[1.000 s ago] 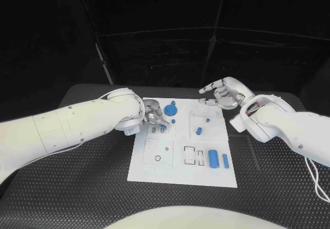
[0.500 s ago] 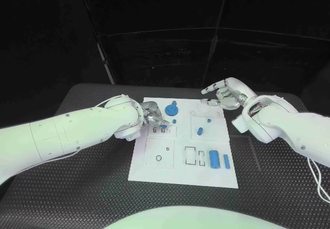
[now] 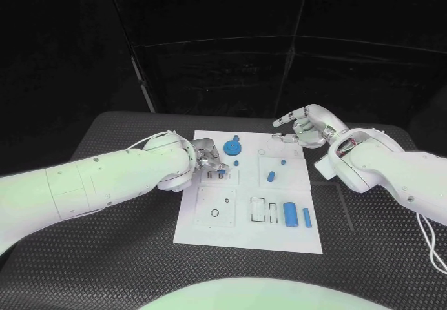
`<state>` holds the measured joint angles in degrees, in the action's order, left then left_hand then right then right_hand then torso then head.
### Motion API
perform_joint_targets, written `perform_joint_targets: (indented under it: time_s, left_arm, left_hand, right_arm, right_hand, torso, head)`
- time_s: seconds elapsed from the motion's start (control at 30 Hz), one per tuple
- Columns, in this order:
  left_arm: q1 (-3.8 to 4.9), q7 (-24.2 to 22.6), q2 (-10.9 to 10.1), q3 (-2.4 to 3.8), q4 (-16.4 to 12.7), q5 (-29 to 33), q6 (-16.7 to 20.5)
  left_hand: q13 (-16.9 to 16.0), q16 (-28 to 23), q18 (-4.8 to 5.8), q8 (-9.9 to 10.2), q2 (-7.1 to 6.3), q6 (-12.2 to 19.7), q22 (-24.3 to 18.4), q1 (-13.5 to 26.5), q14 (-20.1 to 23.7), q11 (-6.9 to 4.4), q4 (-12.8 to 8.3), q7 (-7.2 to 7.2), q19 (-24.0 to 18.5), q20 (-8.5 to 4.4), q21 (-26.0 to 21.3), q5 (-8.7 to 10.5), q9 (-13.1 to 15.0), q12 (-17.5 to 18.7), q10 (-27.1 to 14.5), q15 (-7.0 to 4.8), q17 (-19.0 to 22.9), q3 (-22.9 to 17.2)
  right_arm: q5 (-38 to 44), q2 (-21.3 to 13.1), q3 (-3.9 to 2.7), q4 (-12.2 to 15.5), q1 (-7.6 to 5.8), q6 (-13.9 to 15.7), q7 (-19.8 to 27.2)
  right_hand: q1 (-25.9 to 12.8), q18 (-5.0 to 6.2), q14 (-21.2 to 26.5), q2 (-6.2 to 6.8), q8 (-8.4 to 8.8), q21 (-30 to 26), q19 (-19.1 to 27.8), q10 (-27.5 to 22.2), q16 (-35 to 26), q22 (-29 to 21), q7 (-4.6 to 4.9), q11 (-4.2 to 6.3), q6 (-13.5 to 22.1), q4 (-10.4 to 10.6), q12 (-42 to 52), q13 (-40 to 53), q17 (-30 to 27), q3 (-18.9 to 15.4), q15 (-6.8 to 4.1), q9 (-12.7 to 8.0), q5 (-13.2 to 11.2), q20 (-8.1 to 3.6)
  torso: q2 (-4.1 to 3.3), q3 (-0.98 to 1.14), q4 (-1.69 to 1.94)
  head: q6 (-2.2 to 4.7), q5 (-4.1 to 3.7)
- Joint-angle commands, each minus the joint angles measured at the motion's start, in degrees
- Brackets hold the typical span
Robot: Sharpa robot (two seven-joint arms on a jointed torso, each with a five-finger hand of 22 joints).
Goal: Assemble the parts on the task board
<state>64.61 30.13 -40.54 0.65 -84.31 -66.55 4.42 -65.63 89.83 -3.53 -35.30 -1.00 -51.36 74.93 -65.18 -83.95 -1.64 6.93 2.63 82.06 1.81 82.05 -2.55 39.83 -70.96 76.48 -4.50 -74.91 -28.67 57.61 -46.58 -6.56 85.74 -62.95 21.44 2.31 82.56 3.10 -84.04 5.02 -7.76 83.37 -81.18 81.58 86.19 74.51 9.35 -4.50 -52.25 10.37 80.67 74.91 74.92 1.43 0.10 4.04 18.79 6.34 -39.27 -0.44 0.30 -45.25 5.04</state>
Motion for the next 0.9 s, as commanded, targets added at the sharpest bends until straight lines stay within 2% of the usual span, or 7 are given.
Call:
perform_joint_targets:
  time_s: [0.03, 0.53, 0.67, 0.9]
  left_arm:
    - [0.04, 0.0, 0.1, 0.04, 0.1, -1.9, -1.7]
    - [-0.22, 0.2, 0.6, 0.05, 0.8, -2.7, -4.4]
    - [-0.25, 0.3, 0.5, 0.05, 0.9, -2.7, -4.7]
    - [-0.26, 0.3, 0.5, 0.05, 0.9, -2.8, -5.0]
  left_hand:
    - [0.1, 0.2, 0.56, -0.4, 0.02, -0.1, 2.3, 0.2, -6.0, 0.04, -8.2, -0.16, 0.3, -0.17, 0.2, -0.18, 0.1, -0.1, 0.3, -0.29, -15.1, -8.5]
    - [0.2, 0.2, 0.54, -0.5, -0.24, -0.1, 2.2, 0.4, -6.0, 0.03, -8.6, -0.17, 0.2, -0.17, 0.2, -0.19, 0.3, 0.0, 0.2, -0.28, -15.1, -9.3]
    - [0.3, 0.2, 0.54, -0.5, -0.31, -0.1, 2.2, 0.5, -6.0, 0.03, -8.6, -0.17, 0.2, -0.17, 0.2, -0.19, 0.4, 0.1, 0.2, -0.28, -15.1, -9.5]
    - [0.3, 0.2, 0.54, -0.5, -0.31, -0.1, 2.2, 0.5, -6.0, 0.03, -8.6, -0.17, 0.2, -0.17, 0.2, -0.19, 0.4, 0.1, 0.2, -0.28, -15.1, -9.5]
  right_arm:
    - [0.2, 0.1, -0.05, 0.0, -0.11, -0.5, 0.1]
    - [0.2, 0.5, -0.05, -0.2, -0.10, -0.6, 0.2]
    - [0.2, 0.5, -0.05, -0.2, -0.10, -0.7, 0.3]
    - [0.2, 0.5, -0.05, -0.3, -0.10, -0.7, 0.3]
  right_hand:
    - [0.0, 0.23, -3.6, -0.35, -0.18, -0.3, -0.1, 0.1, -0.2, -0.1, -0.13, 0.31, -0.4, -0.4, -0.4, 3.1, 3.9, -0.1, -0.26, -0.1, 0.3, -0.31]
    - [-0.2, 0.25, -3.6, -0.33, -0.20, -0.4, 0.0, 0.1, -0.3, -0.2, -0.13, 0.31, -0.4, -0.4, -0.4, 3.0, 3.9, -0.2, -0.25, -0.1, 0.4, -0.31]
    - [-0.2, 0.25, -3.6, -0.33, -0.20, -0.4, 0.0, 0.1, -0.3, -0.2, -0.13, 0.31, -0.4, -0.4, -0.4, 3.0, 3.9, -0.2, -0.25, -0.1, 0.4, -0.31]
    - [-0.2, 0.25, -3.6, -0.33, -0.20, -0.4, 0.0, 0.1, -0.3, -0.2, -0.13, 0.31, -0.4, -0.4, -0.4, 3.0, 3.9, -0.2, -0.25, -0.1, 0.4, -0.31]
  torso:
    - [-0.02, -0.01, 0.06]
    - [-0.02, 0.01, 0.08]
    - [0.00, 0.00, 0.06]
    - [-0.01, -0.01, 0.07]
  head:
    - [-0.15, -0.07]
    - [-0.58, -0.13]
    - [-0.40, -0.24]
    - [-0.49, -0.16]
